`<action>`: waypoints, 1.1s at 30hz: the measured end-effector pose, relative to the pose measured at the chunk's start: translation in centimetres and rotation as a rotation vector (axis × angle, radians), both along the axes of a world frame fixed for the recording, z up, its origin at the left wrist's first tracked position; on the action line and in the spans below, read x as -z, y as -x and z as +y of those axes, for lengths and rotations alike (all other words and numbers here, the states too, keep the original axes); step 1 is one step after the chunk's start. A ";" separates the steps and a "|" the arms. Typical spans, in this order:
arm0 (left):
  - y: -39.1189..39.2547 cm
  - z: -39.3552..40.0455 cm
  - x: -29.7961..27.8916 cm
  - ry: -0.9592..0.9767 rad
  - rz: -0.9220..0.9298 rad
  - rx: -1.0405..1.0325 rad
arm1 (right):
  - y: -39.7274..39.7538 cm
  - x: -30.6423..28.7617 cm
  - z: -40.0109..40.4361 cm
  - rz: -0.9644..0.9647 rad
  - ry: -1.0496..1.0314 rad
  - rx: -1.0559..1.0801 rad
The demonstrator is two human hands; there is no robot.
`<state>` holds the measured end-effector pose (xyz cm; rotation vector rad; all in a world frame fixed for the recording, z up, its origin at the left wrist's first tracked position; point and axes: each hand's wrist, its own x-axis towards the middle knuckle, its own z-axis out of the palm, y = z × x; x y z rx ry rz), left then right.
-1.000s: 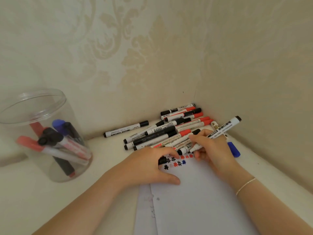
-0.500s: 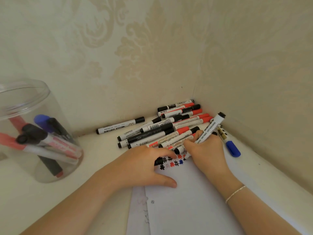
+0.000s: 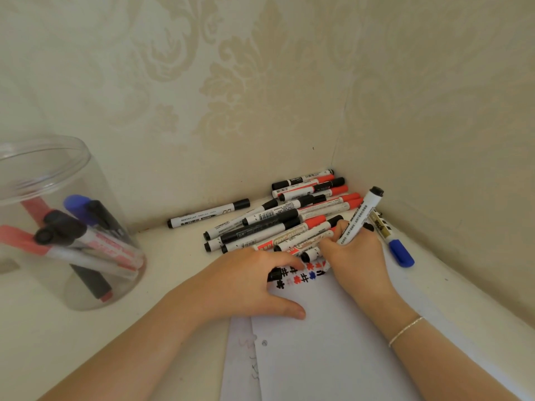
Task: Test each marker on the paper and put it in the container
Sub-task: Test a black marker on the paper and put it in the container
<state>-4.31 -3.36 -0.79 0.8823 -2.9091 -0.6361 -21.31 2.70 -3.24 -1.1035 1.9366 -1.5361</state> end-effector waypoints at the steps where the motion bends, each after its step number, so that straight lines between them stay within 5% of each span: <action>1: 0.0 0.0 0.0 -0.002 0.001 -0.001 | 0.1 -0.1 0.0 -0.017 0.006 0.002; 19: 0.0 0.0 0.0 -0.009 -0.011 0.005 | 0.2 0.2 -0.1 -0.052 -0.013 -0.017; 25: -0.1 0.1 0.5 -0.045 0.077 -0.070 | 0.8 -0.8 0.9 -0.318 0.201 -0.088; 30: -0.1 0.1 0.5 -0.107 0.100 -0.088 | 0.3 -1.2 1.3 -0.707 0.297 -0.444; 33: -0.1 0.1 0.4 -0.107 0.099 -0.078 | -0.2 -1.4 1.2 -0.708 0.271 -0.461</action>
